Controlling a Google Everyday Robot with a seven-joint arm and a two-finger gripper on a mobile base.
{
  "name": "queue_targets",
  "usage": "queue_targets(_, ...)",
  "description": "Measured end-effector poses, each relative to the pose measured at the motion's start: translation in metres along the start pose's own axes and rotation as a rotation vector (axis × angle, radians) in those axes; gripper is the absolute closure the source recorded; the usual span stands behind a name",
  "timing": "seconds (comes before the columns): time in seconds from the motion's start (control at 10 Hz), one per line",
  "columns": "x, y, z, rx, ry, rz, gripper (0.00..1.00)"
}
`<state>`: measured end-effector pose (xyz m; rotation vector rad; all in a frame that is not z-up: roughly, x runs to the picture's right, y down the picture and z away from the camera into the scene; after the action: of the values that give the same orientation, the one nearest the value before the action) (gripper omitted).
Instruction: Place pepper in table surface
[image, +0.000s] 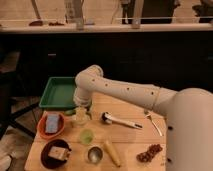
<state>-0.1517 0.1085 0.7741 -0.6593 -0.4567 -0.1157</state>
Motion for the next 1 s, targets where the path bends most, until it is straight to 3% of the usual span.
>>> queue_targets(0.8, 0.0053, -0.0004, 0.008, -0.024, -0.005, -0.003, 0.99)
queue_targets(1.0, 0.0085, -0.0003, 0.0049, -0.019, -0.008, -0.002, 1.0)
